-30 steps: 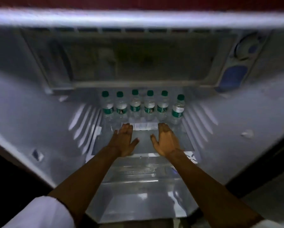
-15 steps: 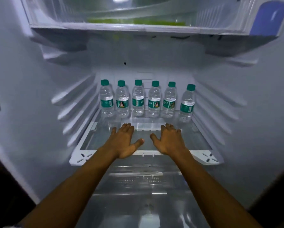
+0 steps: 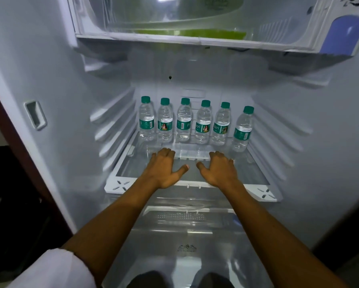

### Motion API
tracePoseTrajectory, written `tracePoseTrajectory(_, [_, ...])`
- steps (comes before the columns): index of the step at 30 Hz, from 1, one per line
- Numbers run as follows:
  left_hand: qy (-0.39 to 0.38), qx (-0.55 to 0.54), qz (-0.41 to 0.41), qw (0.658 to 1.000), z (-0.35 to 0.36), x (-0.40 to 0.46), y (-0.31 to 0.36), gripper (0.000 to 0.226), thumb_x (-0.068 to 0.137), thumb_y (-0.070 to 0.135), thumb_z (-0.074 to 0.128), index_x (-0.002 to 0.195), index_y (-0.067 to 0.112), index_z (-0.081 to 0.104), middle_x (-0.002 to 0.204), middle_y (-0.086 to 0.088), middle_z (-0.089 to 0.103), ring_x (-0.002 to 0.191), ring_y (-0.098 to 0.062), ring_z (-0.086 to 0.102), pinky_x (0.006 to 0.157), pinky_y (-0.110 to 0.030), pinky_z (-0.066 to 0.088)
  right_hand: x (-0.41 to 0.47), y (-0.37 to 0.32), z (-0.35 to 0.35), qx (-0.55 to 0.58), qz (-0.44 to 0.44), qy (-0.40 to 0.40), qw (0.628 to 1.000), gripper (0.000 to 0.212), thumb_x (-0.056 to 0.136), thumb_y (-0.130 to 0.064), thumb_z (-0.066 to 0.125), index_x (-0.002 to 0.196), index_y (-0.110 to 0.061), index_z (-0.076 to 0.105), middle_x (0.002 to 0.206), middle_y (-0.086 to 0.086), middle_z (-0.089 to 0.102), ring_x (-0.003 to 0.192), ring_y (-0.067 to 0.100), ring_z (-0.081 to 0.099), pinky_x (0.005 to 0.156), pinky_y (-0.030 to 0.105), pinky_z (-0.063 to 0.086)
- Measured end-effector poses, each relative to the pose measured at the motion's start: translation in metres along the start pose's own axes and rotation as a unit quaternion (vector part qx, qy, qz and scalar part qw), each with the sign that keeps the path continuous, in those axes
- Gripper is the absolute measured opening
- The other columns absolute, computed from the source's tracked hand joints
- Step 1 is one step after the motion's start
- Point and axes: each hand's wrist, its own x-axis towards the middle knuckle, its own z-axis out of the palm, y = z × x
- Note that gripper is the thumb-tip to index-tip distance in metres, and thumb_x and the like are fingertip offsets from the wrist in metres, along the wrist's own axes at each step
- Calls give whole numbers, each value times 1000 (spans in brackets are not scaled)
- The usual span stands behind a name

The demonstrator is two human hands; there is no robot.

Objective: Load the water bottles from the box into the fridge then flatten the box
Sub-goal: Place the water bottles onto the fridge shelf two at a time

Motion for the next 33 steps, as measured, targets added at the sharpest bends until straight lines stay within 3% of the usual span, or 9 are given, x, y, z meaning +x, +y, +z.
tracePoseTrajectory(4, [153, -71, -30, 985, -16, 8, -7, 49, 83, 39, 65, 117, 4, 59, 118, -12, 61, 107, -27, 57, 87, -35, 49, 9, -25, -17, 88, -53, 81, 991, 53, 90, -42, 61, 130, -7, 58, 125, 13, 64, 111, 31, 61, 89, 38, 52])
tracePoseTrajectory(7, [227, -104, -93, 964, -51, 32, -19, 32, 84, 14, 67, 112, 4, 57, 106, -11, 60, 89, -20, 57, 71, -26, 43, 34, -60, -38, 125, -110, 98, 981, 51, 88, -41, 64, 127, -9, 60, 116, 11, 69, 100, 29, 66, 83, 39, 57])
tracePoseTrajectory(9, [252, -118, -134, 951, -76, 57, -32, 35, 82, 5, 66, 114, 4, 52, 107, -14, 59, 91, -26, 58, 72, -28, 45, 56, -85, -51, 136, -145, 87, 976, 51, 88, -40, 65, 129, -11, 57, 117, 10, 67, 99, 27, 66, 84, 40, 56])
tracePoseTrajectory(15, [197, -197, -185, 942, -108, 109, -50, 71, 81, -1, 69, 140, 1, 30, 131, -20, 51, 122, -36, 51, 99, -43, 44, 122, -134, -71, 81, -192, 30, 978, 62, 93, -35, 61, 147, -16, 38, 146, 11, 47, 129, 32, 48, 103, 42, 44])
tracePoseTrajectory(17, [149, -183, -162, 958, -100, 121, -59, 74, 83, 2, 69, 143, 5, 26, 124, -14, 54, 114, -29, 55, 94, -35, 47, 140, -135, -65, 36, -185, -7, 982, 61, 94, -37, 59, 147, -15, 38, 147, 14, 46, 129, 34, 48, 104, 42, 43])
tracePoseTrajectory(20, [77, -194, -108, 972, -94, 131, -73, 26, 93, 27, 63, 115, 16, 54, 91, 3, 61, 79, -13, 60, 73, -22, 51, 152, -134, -52, 35, -167, -13, 985, 54, 95, -39, 58, 142, -15, 45, 139, 16, 53, 120, 36, 55, 99, 41, 46])
tracePoseTrajectory(24, [115, -253, -87, 957, -93, 130, -71, 59, 75, 8, 77, 127, 9, 49, 116, -10, 62, 102, -26, 61, 91, -37, 51, 159, -138, -43, 76, -156, 30, 984, 50, 92, -44, 62, 131, -13, 57, 128, 12, 62, 111, 30, 61, 95, 35, 48])
tracePoseTrajectory(27, [129, -276, -118, 945, -93, 125, -66, 58, 74, 5, 79, 125, 6, 52, 120, -13, 61, 107, -27, 60, 91, -35, 51, 159, -140, -47, 77, -145, 30, 986, 47, 91, -41, 65, 123, -7, 61, 119, 13, 64, 104, 30, 62, 90, 35, 50])
tracePoseTrajectory(33, [128, -178, -168, 961, -107, 107, -62, 52, 60, 21, 91, 102, 5, 64, 102, -8, 68, 85, -18, 61, 75, -28, 51, 138, -143, -59, 68, -175, 43, 981, 39, 89, -35, 69, 112, -2, 66, 108, 17, 66, 96, 32, 63, 85, 41, 55])
